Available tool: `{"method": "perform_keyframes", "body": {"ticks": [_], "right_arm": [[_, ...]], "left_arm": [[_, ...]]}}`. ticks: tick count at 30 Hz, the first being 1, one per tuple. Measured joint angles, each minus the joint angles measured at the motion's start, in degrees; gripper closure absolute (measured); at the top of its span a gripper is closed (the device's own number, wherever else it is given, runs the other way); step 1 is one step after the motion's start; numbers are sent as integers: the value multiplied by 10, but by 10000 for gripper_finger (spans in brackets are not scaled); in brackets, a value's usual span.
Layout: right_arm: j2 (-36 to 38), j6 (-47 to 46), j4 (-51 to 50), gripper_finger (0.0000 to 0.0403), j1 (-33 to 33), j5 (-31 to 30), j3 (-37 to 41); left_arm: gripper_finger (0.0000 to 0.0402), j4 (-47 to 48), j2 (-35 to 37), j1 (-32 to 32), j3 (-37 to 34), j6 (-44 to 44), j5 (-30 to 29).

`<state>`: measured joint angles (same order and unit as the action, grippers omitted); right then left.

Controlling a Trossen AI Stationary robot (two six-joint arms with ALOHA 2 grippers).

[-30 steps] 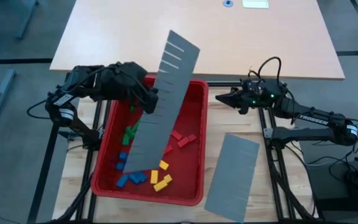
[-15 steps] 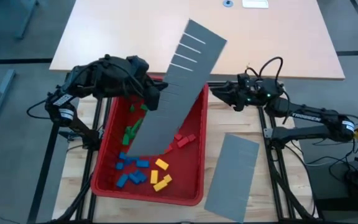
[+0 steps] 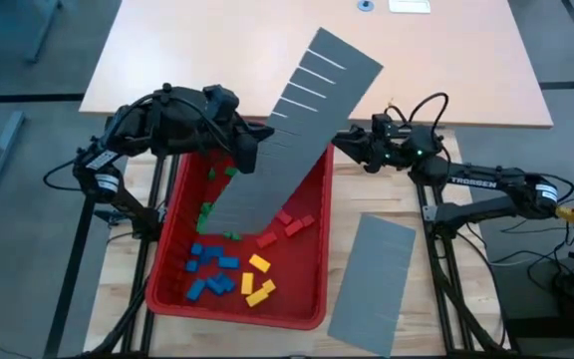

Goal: Sort blocks

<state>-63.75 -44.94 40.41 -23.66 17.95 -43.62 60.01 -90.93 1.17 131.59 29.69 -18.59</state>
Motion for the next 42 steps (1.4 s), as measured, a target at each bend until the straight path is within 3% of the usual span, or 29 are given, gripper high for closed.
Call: {"method": "perform_keyframes", "body": {"ticks": [11,19,26,35,42], "right_arm": [[-17,-10,62,242,0,0,0],[-15,-11,72,392,0,35,-1],[-2,-38,68,401,0,36,-1],[68,-75,45,403,-10,20,-7],[97,-21,-146,403,-11,24,-112]], "left_arm": [[401,-11,-43,1,-1,2,23],[401,-11,-55,3,-1,2,39],[401,-11,-51,5,-1,0,42],[401,-38,-58,5,-2,-6,76],[401,-98,-75,5,0,-10,121]]}}
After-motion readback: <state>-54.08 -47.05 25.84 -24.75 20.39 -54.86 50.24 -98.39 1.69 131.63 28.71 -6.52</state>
